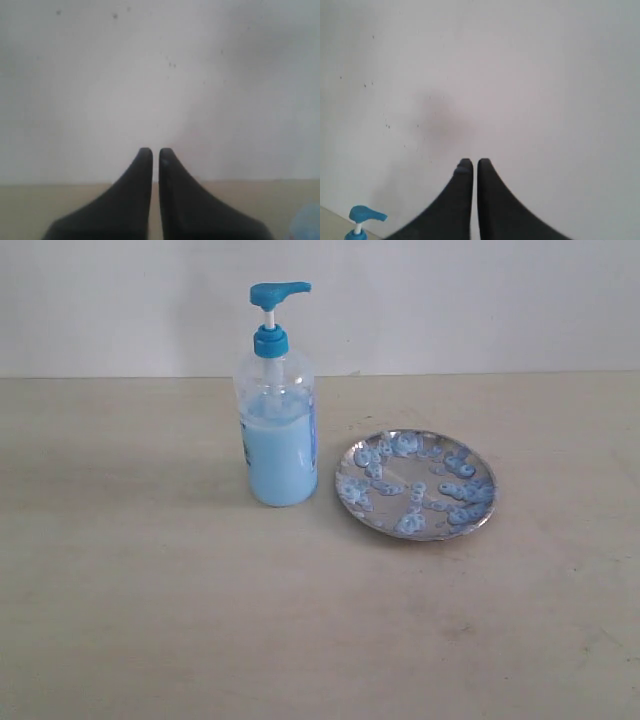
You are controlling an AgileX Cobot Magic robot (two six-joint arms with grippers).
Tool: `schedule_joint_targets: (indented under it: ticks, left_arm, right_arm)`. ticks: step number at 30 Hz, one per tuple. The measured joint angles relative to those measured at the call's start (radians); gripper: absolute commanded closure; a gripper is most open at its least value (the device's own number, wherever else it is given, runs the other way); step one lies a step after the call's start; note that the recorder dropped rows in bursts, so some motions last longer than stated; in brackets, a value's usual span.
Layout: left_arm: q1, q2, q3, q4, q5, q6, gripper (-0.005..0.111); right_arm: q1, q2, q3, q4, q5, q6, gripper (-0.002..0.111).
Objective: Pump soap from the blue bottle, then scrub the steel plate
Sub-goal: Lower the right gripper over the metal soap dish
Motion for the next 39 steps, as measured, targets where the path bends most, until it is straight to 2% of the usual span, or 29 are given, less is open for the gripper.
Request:
schedule_joint_targets:
  ticks: [4, 8, 11, 13, 15, 19, 22, 24, 27, 32, 37, 39]
  left_arm:
    - [0.0, -0.189, 0.255, 0.0, 0.0, -0.02, 0.103]
    - [0.0, -0.497, 0.479, 0.0, 0.0, -0.051, 0.103]
    - [0.0, -0.751, 0.6, 0.0, 0.0, -0.084, 0.103]
    - [0.0, -0.913, 0.663, 0.0, 0.0, -0.091, 0.103]
    - [0.0, -0.999, 0.706, 0.0, -0.005, -0.094, 0.103]
    - [0.0, -0.993, 0.765, 0.0, -0.017, -0.096, 0.103]
    - [0.0, -0.943, 0.815, 0.0, -0.021, -0.096, 0.103]
    - [0.0, -0.919, 0.838, 0.0, -0.021, -0.096, 0.103]
    - [0.0, -0.885, 0.844, 0.0, -0.023, -0.09, 0.103]
    - [0.0, -0.861, 0.844, 0.0, -0.024, -0.084, 0.103]
    - [0.0, -0.861, 0.844, 0.0, -0.026, -0.084, 0.103]
    - [0.0, -0.861, 0.844, 0.0, -0.026, -0.084, 0.103]
  right_arm:
    - [0.0, -0.032, -0.002, 0.0, 0.12, 0.0, 0.109]
    - [0.0, -0.017, -0.002, 0.0, 0.343, 0.0, 0.109]
    - [0.0, 0.009, -0.002, 0.0, 0.48, 0.0, 0.109]
    - [0.0, 0.031, -0.002, 0.0, 0.517, 0.0, 0.109]
    - [0.0, 0.056, -0.002, -0.002, 0.517, 0.0, 0.109]
    - [0.0, 0.15, -0.012, -0.015, 0.353, -0.01, 0.109]
    - [0.0, 0.331, -0.058, -0.012, 0.23, -0.002, 0.109]
    - [0.0, 0.514, -0.115, -0.002, 0.238, 0.012, 0.109]
    - [0.0, 0.812, -0.265, 0.035, 0.454, 0.029, 0.109]
    - [0.0, 1.105, -0.535, 0.138, 0.894, -0.008, 0.109]
    - [0.0, 1.213, -0.698, 0.306, 0.865, -0.143, 0.109]
    - [0.0, 1.278, -0.74, 0.452, 0.947, -0.274, 0.109]
